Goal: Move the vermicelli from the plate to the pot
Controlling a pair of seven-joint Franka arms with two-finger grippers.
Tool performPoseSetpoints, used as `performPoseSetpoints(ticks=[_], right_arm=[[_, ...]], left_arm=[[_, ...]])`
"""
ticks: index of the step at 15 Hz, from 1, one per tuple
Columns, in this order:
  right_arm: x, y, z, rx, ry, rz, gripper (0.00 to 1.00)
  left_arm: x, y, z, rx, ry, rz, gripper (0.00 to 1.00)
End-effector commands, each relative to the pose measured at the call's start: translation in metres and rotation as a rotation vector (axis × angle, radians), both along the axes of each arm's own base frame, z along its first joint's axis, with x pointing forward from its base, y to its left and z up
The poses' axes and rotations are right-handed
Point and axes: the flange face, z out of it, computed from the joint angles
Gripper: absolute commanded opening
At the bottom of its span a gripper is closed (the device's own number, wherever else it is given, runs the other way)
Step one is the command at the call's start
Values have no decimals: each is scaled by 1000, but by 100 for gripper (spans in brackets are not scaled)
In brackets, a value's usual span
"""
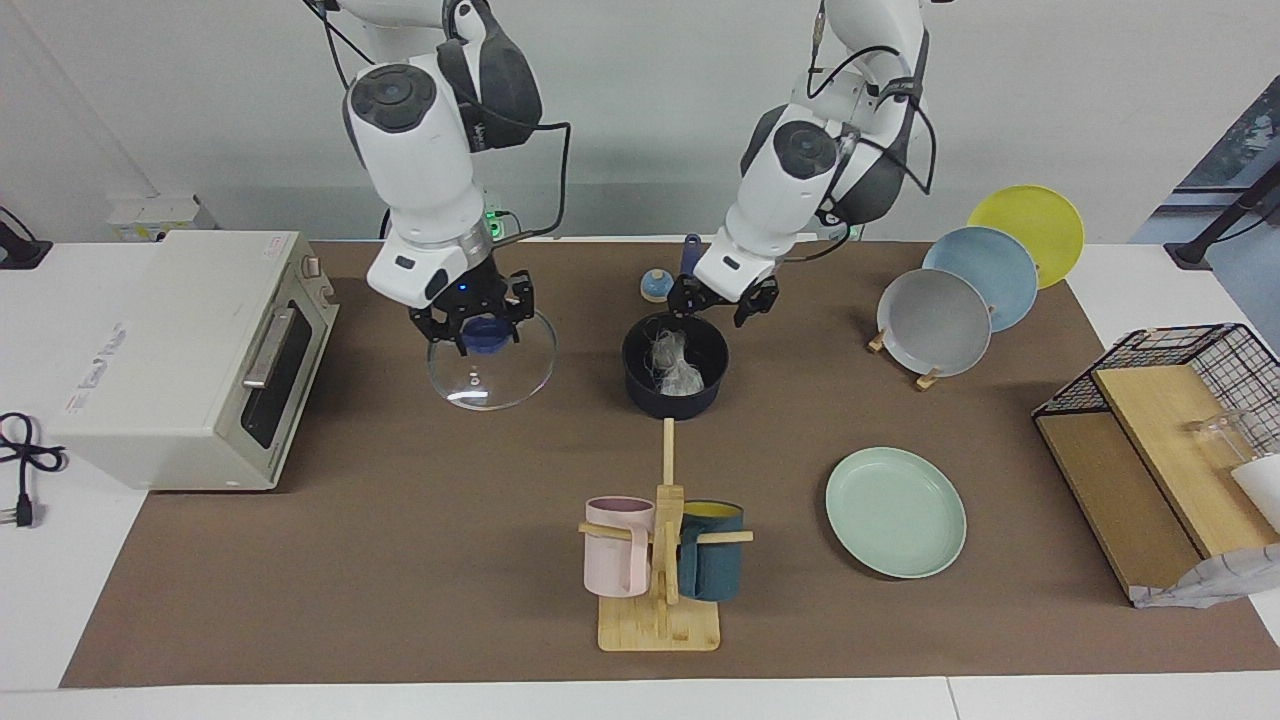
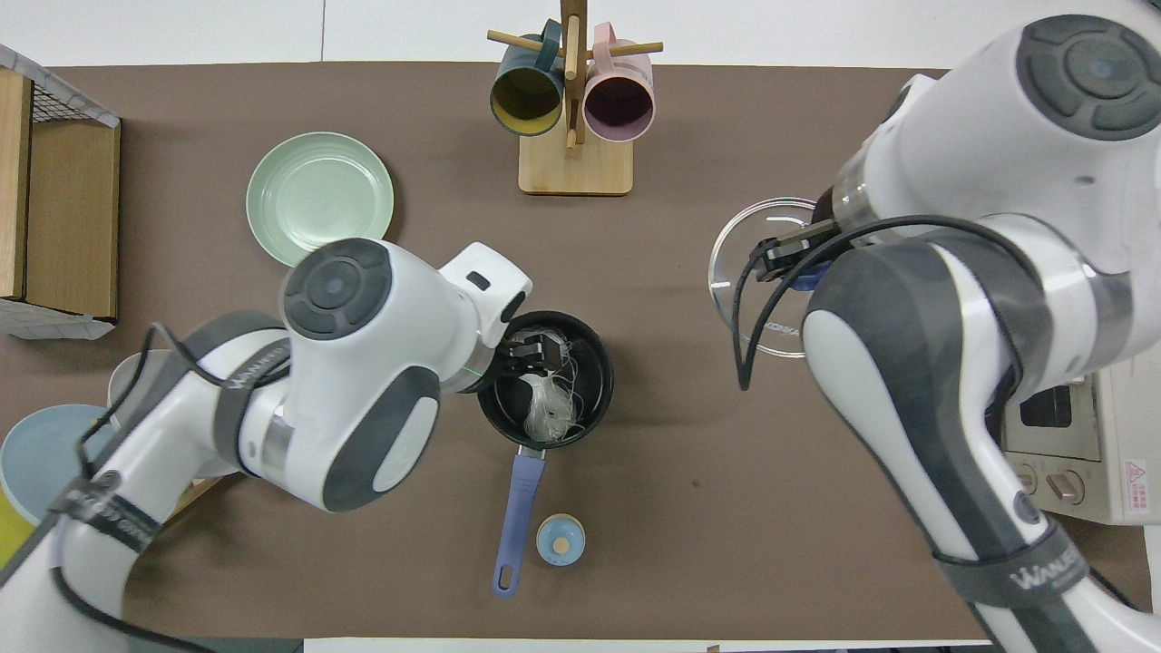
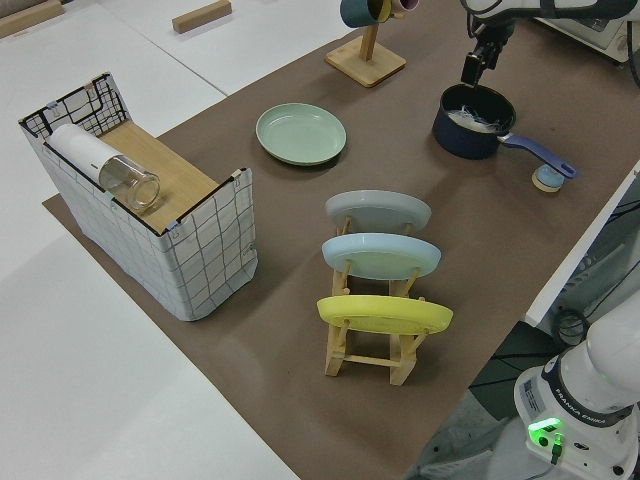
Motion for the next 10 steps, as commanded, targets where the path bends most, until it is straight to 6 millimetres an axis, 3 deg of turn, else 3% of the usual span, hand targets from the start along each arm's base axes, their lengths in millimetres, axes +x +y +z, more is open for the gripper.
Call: performPoseSetpoints(ticks=[1, 2, 4, 5, 7, 9, 10], right_arm=[[-19, 76, -10, 15, -3, -66, 22], [-21, 100, -13, 18, -6, -79, 22], [-22, 124, -12, 47, -33, -91, 22], [-34, 147, -15, 49, -41, -88, 22], [-50, 187, -48, 12, -18, -78, 22], [-57, 198, -65, -38, -26, -69, 23], [-66, 214, -78, -51, -18, -60, 23]], left_arm=[[14, 64, 50, 9, -41, -6, 100], [18, 85, 65, 19, -57, -12, 100], [30, 124, 88, 62, -79, -18, 100], [36, 143, 95, 66, -84, -17, 100], [40, 173, 100, 69, -89, -25, 100], [39, 195, 103, 108, -90, -68, 100], [39, 202, 104, 118, -87, -90, 100]])
